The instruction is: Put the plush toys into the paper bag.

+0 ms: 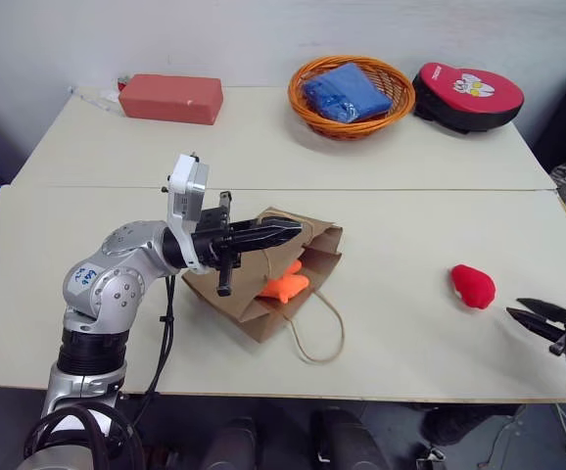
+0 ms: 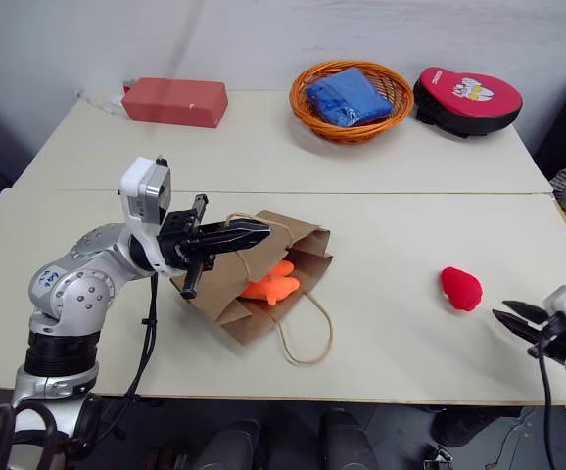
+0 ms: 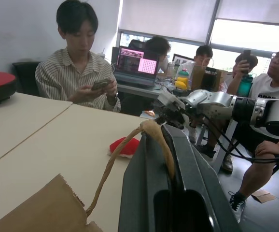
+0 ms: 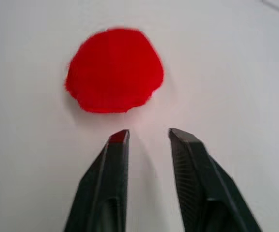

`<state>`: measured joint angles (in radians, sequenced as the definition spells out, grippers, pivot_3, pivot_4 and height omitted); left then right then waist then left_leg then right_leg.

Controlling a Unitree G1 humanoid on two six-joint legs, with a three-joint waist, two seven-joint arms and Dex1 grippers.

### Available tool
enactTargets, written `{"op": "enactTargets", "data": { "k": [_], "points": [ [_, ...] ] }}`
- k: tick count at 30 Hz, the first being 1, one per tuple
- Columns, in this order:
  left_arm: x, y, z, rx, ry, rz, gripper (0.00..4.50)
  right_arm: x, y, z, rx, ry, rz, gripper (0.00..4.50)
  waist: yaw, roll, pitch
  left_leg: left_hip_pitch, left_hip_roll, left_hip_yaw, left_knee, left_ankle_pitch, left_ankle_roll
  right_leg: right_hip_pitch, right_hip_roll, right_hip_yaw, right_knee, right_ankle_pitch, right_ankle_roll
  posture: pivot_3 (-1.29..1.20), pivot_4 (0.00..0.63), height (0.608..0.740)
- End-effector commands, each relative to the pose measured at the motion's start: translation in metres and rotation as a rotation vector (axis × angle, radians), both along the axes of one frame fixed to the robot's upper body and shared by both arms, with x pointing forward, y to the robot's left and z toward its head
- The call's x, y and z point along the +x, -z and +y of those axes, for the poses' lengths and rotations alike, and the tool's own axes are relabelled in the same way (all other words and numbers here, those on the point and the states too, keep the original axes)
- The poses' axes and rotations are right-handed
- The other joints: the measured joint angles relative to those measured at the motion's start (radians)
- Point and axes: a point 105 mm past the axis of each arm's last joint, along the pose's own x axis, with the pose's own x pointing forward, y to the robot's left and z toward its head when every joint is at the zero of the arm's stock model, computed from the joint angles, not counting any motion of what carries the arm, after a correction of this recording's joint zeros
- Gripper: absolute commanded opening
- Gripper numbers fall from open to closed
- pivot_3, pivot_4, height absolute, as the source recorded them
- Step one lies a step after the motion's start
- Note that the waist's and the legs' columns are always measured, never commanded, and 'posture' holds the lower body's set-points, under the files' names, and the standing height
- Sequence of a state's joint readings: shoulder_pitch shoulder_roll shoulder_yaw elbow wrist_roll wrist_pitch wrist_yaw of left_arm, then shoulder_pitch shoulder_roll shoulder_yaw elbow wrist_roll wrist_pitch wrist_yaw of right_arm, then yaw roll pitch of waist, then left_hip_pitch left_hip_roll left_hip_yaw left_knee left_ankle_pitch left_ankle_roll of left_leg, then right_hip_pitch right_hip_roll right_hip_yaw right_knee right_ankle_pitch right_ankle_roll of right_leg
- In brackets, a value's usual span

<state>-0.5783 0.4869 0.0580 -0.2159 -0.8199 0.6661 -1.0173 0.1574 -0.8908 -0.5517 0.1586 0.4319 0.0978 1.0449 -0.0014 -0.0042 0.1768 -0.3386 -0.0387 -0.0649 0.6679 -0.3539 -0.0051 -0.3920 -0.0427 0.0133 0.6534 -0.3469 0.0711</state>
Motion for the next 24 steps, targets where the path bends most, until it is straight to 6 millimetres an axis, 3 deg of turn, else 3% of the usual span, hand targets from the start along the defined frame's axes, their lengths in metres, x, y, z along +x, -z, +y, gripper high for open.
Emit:
{"op": "enactTargets", "data": {
  "k": [1, 5, 9, 13, 16, 21, 24],
  "points": [
    [0.0, -0.008, 0.002, -0.001, -0.004, -0.043, 0.0, 0.006, -0.029, 0.023, 0.084, -0.034, -0.059, 2.66, 0.0, 0.0, 0.0, 0.0, 0.0, 0.0, 0.0, 0.0, 0.0, 0.0, 0.0, 0.0, 0.0, 0.0, 0.0, 0.0, 0.15, 0.74],
    [0.001, -0.008, 0.0, -0.003, 0.003, -0.043, 0.0, 0.013, -0.016, 0.04, 0.056, -0.044, 0.026, 4.02, 0.004, 0.0, 0.0, 0.0, 0.0, 0.0, 0.0, 0.0, 0.0, 0.0, 0.0, 0.0, 0.0, 0.0, 0.0, 0.0, 0.15, 0.74],
    [0.002, -0.009, -0.002, -0.004, 0.008, -0.047, 0.0, 0.033, -0.008, 0.039, -0.005, 0.027, 0.031, 4.02, 0.009, 0.0, 0.0, -0.001, -0.001, -0.001, 0.001, 0.0, 0.0, -0.001, -0.001, 0.0, -0.001, 0.0, 0.0, 0.0, 0.15, 0.74],
    [0.002, -0.011, -0.001, -0.005, 0.006, -0.052, 0.0, 0.034, 0.012, 0.046, -0.028, -0.009, 0.126, 4.02, 0.019, 0.0, 0.0, -0.002, 0.0, -0.001, 0.0, 0.0, 0.0, -0.002, -0.001, -0.002, -0.001, 0.0, 0.0, 0.0, 0.15, 0.74],
    [0.002, -0.011, 0.0, -0.003, 0.001, -0.053, 0.0, 0.034, 0.018, 0.051, -0.005, -0.023, 0.155, 3.46, 0.023, 0.0, 0.0, -0.005, 0.0, -0.002, 0.001, 0.0, 0.0, -0.003, -0.001, -0.002, -0.001, 0.0, 0.0, 0.0, 0.15, 0.74],
    [0.002, -0.012, 0.001, -0.003, -0.005, -0.057, 0.0, 0.036, 0.01, 0.055, 0.013, -0.057, 0.118, 1.75, 0.024, 0.0, 0.0, -0.005, 0.0, -0.003, 0.002, 0.0, 0.0, -0.003, -0.001, -0.003, -0.001, 0.0, 0.0, 0.0, 0.15, 0.74],
    [0.002, -0.015, 0.002, -0.006, 0.0, -0.056, 0.0, 0.031, -0.011, 0.093, 0.047, -0.277, 0.091, 0.83, 0.021, 0.0, 0.0, -0.005, 0.0, -0.003, 0.002, 0.0, 0.0, -0.003, -0.001, -0.003, -0.001, 0.0, 0.0, 0.0, 0.15, 0.74]
  ]
}}
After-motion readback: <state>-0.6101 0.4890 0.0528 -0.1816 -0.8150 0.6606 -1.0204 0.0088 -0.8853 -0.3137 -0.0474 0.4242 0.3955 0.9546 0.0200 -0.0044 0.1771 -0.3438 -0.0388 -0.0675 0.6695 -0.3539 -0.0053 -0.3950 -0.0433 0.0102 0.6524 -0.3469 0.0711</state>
